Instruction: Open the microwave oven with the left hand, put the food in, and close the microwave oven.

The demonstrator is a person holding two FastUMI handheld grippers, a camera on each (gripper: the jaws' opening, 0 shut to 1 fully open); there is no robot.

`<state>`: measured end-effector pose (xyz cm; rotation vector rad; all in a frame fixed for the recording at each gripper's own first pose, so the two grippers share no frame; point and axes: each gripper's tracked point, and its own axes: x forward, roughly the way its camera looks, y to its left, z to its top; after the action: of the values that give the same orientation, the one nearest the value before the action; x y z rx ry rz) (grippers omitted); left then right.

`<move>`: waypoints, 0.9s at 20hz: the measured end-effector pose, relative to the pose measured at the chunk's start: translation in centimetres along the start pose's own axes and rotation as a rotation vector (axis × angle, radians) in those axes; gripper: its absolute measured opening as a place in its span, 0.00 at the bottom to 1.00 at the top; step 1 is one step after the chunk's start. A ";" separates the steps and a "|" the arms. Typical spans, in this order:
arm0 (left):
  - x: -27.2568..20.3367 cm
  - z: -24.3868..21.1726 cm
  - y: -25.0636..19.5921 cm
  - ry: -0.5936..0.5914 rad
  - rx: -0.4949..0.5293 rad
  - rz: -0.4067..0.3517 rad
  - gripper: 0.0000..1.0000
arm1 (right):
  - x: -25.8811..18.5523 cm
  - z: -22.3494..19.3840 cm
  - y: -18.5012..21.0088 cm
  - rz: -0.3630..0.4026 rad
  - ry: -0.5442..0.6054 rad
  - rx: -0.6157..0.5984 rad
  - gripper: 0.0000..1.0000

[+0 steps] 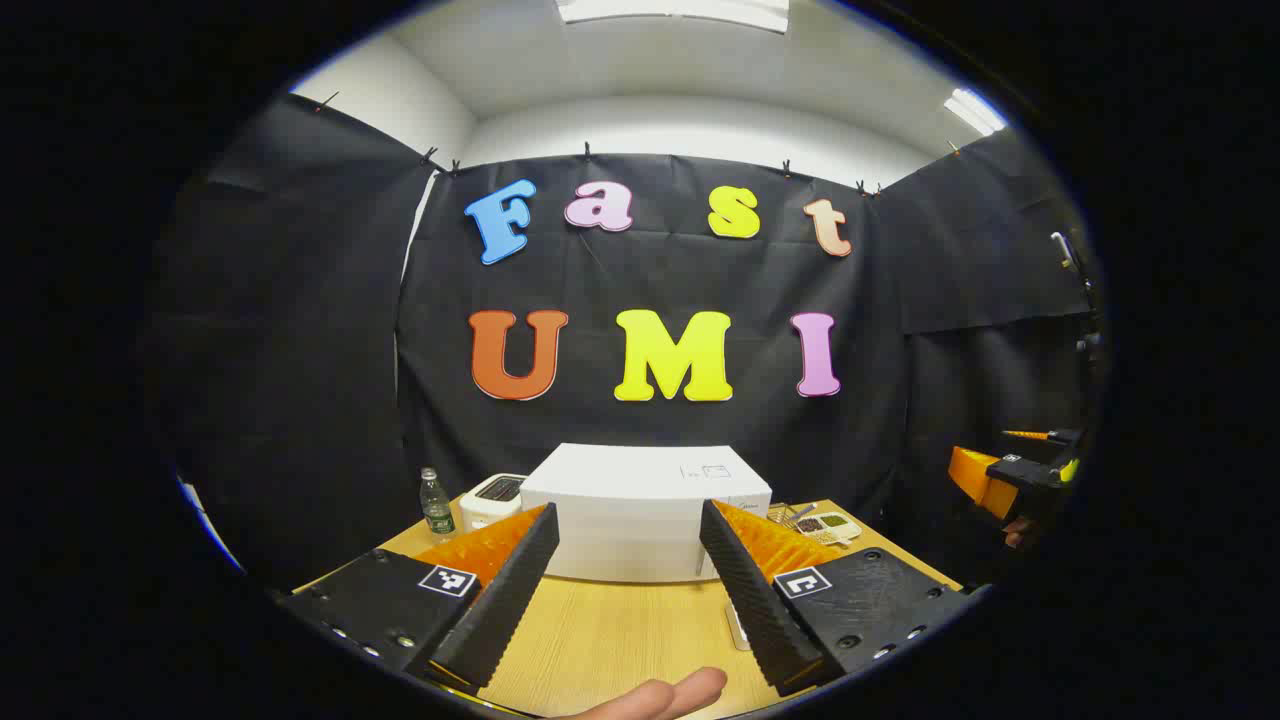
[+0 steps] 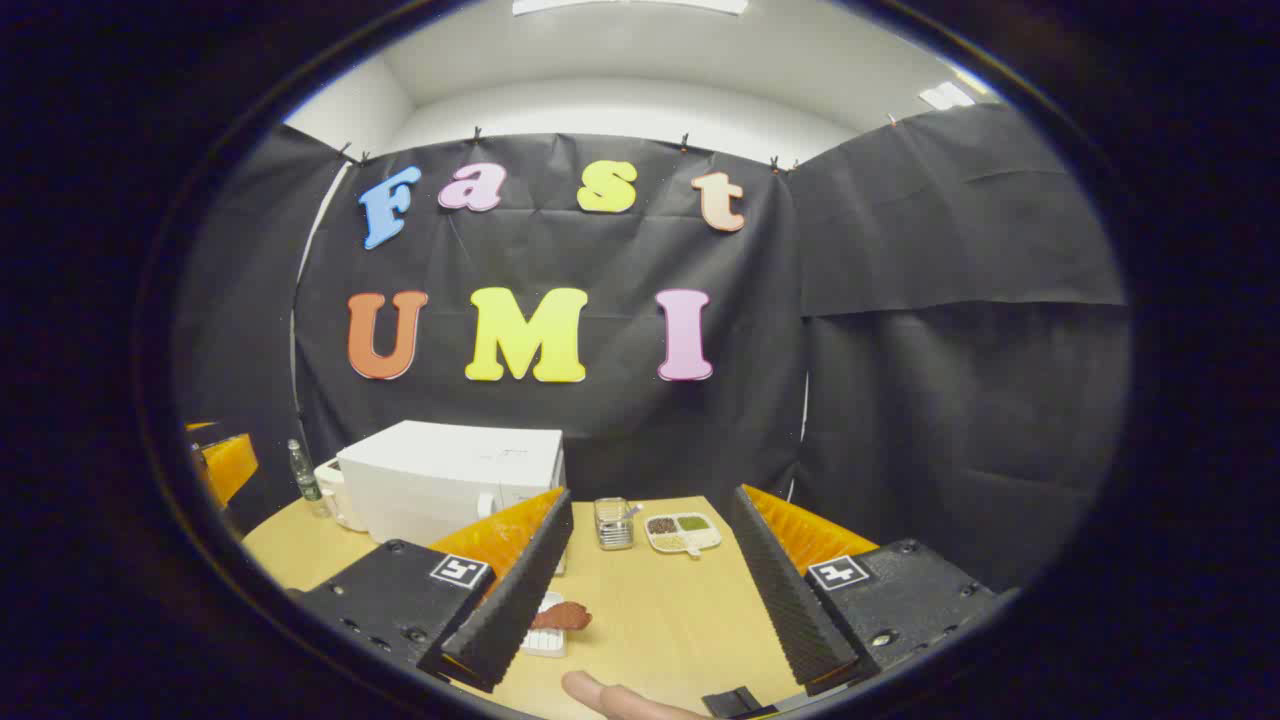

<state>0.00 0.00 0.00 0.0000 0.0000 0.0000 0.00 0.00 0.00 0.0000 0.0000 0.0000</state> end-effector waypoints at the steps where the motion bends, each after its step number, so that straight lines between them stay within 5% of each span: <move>1: -0.1 0.0 -0.2 0.001 0.001 -0.003 0.92 | -0.1 0.2 -0.1 0.002 0.000 0.000 1.00; 18: -0.8 0.8 -1.9 -0.011 0.001 -0.032 0.92 | -3.0 2.8 -1.4 0.026 -0.038 0.036 0.95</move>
<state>-0.78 -1.90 0.85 0.0009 -0.0111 -0.0322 -3.00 -1.41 2.79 0.0355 -0.0382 0.0256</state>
